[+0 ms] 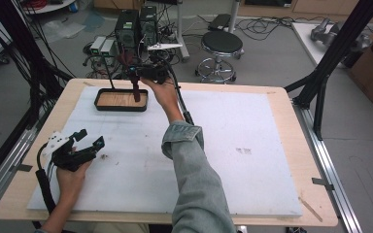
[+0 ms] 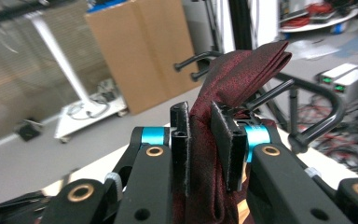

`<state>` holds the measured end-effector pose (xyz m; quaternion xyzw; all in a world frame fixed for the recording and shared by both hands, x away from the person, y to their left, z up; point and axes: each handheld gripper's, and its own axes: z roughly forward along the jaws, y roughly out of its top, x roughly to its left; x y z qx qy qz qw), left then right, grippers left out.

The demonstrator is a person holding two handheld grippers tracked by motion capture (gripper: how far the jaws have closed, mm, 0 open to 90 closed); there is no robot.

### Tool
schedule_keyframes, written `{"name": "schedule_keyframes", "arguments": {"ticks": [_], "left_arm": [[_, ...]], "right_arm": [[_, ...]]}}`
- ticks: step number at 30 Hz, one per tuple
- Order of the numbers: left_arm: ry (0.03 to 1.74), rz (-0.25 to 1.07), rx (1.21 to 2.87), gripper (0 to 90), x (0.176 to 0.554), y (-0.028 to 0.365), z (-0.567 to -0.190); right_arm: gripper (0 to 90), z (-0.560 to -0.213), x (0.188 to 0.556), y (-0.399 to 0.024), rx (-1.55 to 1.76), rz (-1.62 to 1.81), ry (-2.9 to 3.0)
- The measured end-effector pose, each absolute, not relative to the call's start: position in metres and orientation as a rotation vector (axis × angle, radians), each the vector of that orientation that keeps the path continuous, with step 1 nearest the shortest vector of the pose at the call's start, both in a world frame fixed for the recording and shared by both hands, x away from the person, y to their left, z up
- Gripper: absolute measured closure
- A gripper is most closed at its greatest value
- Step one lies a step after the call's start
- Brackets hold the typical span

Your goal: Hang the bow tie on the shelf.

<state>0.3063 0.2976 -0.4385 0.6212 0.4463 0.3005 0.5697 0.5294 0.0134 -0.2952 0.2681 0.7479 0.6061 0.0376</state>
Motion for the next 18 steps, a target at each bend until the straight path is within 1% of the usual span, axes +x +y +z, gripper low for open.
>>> {"name": "schedule_keyframes", "arguments": {"ticks": [5, 18], "left_arm": [[1.047, 0.7, 1.457, 20.9, 0.306, 0.298, -0.439], [1.046, 0.703, 1.459, 21.0, 0.306, 0.298, -0.439]], "right_arm": [[78.0, -0.298, 0.54, 0.014, 0.866, 1.804, 2.281], [78.0, -0.291, 0.542, -0.004, 0.934, 1.722, 2.223]]}}
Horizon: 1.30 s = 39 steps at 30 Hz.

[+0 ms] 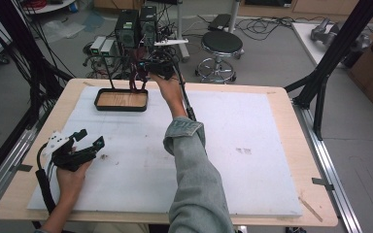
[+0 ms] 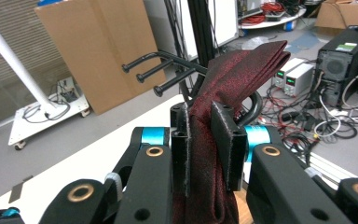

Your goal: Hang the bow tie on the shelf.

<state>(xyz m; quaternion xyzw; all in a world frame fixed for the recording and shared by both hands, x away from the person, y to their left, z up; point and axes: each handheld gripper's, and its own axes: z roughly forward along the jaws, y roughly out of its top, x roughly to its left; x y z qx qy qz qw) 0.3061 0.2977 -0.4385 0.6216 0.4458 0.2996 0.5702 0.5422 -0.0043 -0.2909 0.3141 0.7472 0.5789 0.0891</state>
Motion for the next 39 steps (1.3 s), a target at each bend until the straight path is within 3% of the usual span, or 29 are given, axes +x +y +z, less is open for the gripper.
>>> {"name": "schedule_keyframes", "arguments": {"ticks": [28, 39], "left_arm": [[1.042, 0.701, 1.46, 21.0, 0.306, 0.298, -0.439], [1.04, 0.699, 1.46, 21.0, 0.306, 0.298, -0.439]], "right_arm": [[75.0, -0.312, 0.548, -0.013, 1.019, 1.573, 2.25], [69.4, -0.314, 0.547, -0.011, 1.008, 1.537, 2.263]]}}
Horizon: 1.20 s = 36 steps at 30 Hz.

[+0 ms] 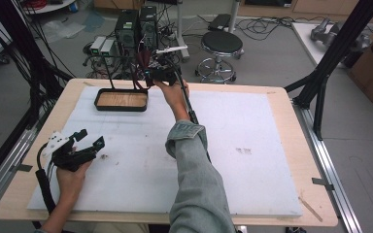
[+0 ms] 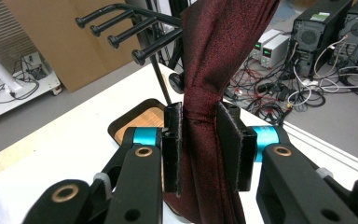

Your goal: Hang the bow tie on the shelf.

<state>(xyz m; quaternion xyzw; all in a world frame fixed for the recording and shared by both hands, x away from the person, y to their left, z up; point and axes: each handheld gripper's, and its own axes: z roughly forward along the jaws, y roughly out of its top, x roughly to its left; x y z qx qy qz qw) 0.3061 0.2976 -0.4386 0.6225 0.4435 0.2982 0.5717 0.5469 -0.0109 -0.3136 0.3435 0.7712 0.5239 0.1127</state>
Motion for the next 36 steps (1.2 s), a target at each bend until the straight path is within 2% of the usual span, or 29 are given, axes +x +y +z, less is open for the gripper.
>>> {"name": "schedule_keyframes", "arguments": {"ticks": [16, 36], "left_arm": [[1.042, 0.701, 1.46, 21.0, 0.306, 0.297, -0.439], [1.04, 0.708, 1.467, 21.0, 0.305, 0.297, -0.439]], "right_arm": [[61.6, -0.307, 0.545, -0.021, 1.03, 1.527, 2.238], [45.8, -0.265, 0.518, -0.065, 0.953, 1.558, 2.123]]}}
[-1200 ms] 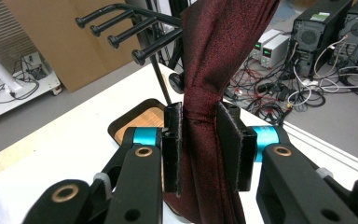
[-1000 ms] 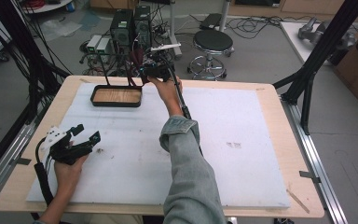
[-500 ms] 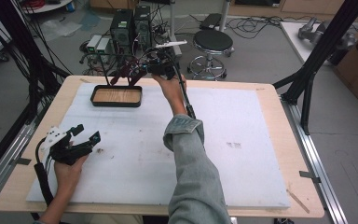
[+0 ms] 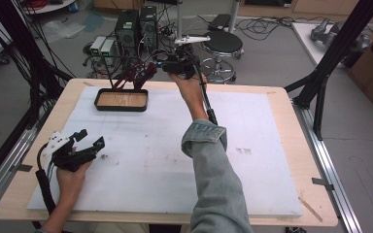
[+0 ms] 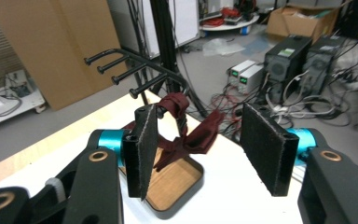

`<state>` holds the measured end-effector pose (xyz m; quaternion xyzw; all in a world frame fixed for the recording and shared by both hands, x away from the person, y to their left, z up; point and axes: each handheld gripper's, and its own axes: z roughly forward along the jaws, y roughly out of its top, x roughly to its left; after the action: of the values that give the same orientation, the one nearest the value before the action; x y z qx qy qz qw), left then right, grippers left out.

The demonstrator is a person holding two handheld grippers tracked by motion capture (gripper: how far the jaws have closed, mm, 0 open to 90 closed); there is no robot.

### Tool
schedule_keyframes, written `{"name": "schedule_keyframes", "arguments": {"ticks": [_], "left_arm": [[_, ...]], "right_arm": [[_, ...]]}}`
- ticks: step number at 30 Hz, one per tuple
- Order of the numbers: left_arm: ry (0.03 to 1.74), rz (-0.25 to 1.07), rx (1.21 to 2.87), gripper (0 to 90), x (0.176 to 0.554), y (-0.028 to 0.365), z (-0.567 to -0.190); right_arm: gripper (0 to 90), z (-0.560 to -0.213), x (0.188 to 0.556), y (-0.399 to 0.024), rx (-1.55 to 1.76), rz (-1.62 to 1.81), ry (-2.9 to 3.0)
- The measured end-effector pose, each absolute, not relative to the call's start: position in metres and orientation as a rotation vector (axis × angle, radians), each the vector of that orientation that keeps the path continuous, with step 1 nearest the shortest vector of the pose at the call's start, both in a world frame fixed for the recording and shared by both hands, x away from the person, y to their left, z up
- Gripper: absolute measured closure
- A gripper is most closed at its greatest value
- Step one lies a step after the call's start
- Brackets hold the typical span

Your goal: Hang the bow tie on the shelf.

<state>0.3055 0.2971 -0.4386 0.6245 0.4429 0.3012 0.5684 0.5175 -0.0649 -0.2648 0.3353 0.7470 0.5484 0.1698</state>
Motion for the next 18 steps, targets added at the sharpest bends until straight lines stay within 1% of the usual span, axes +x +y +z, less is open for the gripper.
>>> {"name": "schedule_keyframes", "arguments": {"ticks": [6, 11, 18], "left_arm": [[1.04, 0.709, 1.468, 21.0, 0.305, 0.297, -0.439], [1.041, 0.711, 1.468, 21.0, 0.305, 0.297, -0.439], [1.043, 0.712, 1.469, 21.0, 0.305, 0.297, -0.438]], "right_arm": [[44.4, -0.252, 0.501, -0.088, 0.924, 1.58, 2.059], [36.7, -0.246, 0.485, -0.109, 0.932, 1.575, 2.005], [30.4, -0.236, 0.463, -0.143, 0.939, 1.58, 1.918]]}}
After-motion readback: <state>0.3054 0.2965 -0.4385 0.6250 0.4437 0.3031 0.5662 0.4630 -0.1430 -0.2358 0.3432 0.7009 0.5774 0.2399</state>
